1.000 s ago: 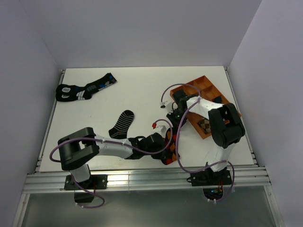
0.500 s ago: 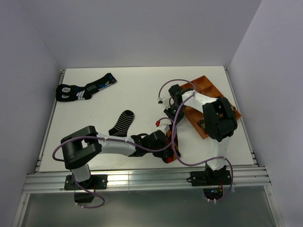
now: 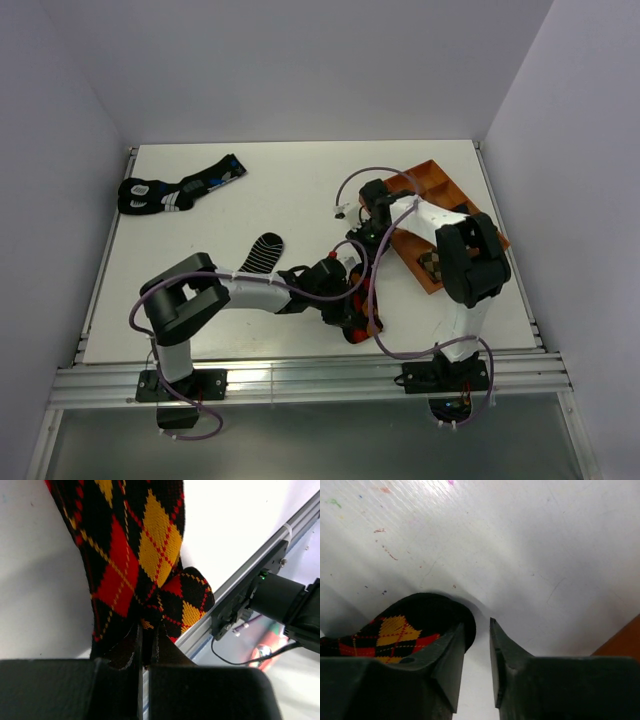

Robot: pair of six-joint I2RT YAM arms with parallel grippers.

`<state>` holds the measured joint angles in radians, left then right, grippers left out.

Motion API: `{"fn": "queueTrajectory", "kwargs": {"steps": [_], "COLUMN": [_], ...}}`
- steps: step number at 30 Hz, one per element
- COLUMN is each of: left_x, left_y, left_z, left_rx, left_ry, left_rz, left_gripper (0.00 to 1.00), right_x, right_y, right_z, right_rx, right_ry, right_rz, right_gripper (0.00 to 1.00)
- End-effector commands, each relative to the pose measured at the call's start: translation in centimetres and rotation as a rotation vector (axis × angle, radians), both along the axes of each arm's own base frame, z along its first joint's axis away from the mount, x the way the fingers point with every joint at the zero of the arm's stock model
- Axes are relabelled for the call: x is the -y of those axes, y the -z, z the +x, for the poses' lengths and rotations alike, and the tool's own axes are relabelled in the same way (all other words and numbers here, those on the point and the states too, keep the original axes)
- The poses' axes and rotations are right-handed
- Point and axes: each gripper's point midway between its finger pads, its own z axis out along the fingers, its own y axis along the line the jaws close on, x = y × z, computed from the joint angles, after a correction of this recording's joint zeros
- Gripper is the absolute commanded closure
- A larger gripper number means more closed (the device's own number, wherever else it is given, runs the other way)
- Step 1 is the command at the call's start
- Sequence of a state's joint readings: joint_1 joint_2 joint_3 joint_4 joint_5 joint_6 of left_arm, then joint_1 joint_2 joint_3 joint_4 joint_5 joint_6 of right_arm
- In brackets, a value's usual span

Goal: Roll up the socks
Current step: Roll the sock at the center of the board.

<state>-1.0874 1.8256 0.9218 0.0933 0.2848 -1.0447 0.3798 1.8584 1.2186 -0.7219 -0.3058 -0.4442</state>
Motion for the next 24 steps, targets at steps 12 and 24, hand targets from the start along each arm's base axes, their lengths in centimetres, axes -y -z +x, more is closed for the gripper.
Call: {"fn": "queueTrajectory", "kwargs": {"steps": [12,24], "left_x": [-3.0,-3.5], "left_y": [3.8,3.8], "left_z": [-1.9,-1.4], "left_rx": [-0.254,-0.303], "left_ry": [0.022,-0.009], "left_rz": [0.171,0.191], "left_gripper": [1.00,1.00], "right_x": [-0.7,1.0], "right_y": [-5.0,-9.9], "right_z": [1.5,-3.3], "right_rx": [0.221,0.376], "right_ry": [-0.037,-0.163], "right_rz": [0.082,0.177], "right_gripper": [0.46,0.47]}}
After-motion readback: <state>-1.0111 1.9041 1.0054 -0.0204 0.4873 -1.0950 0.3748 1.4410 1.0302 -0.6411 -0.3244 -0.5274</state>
